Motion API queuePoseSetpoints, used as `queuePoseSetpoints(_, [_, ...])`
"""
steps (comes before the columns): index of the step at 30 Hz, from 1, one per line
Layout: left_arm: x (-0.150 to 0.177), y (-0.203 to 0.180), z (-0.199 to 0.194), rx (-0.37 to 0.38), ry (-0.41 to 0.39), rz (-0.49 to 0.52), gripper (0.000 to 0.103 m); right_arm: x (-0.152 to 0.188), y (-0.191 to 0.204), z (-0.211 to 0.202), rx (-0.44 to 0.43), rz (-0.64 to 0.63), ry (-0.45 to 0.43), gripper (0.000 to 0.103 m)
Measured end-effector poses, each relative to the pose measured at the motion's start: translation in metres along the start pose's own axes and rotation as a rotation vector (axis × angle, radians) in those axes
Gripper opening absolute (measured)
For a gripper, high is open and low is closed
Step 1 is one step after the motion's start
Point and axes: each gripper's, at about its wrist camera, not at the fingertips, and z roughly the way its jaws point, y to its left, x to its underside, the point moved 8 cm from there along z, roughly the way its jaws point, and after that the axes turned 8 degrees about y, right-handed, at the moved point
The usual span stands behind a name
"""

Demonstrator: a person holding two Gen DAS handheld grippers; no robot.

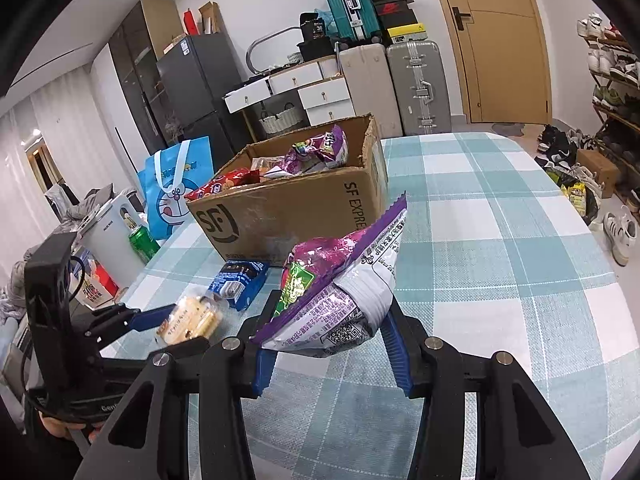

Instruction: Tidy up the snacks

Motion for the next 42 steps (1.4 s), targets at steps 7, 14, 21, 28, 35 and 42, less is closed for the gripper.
queuePoseSetpoints(7, [-0.013,0.012,-0.019,-0.014,-0.061,-0.027,0.056,-0.002,0.012,-0.001,-0.014,-0.03,-0.014,0.047])
queuePoseSetpoints(14, [-0.022,0.022,-0.052,-0.015,-0.115,-0.04,0.056,-0.011,0.026,-0.003,-0.02,-0.069,-0.025,0.047])
queuePoseSetpoints(21, [-0.053,0.039,-0.081,-0.001,-0.184,-0.091,0.056,-0.038,0.039,-0.007,-0.035,-0.091,-0.04,0.047])
queuePoseSetpoints(28, [-0.089,0.058,-0.097,0.01,-0.224,-0.13,0.056,-0.073,0.053,-0.018,-0.049,-0.111,-0.084,0.047])
queuePoseSetpoints(35, [-0.116,0.067,-0.101,0.013,-0.246,-0.143,0.056,-0.102,0.066,-0.027,-0.056,-0.125,-0.098,0.047])
queuePoseSetpoints(42, [-0.144,0.07,-0.079,-0.003,-0.235,-0.165,0.056,-0.132,0.054,-0.009,-0.079,-0.031,-0.08,0.047])
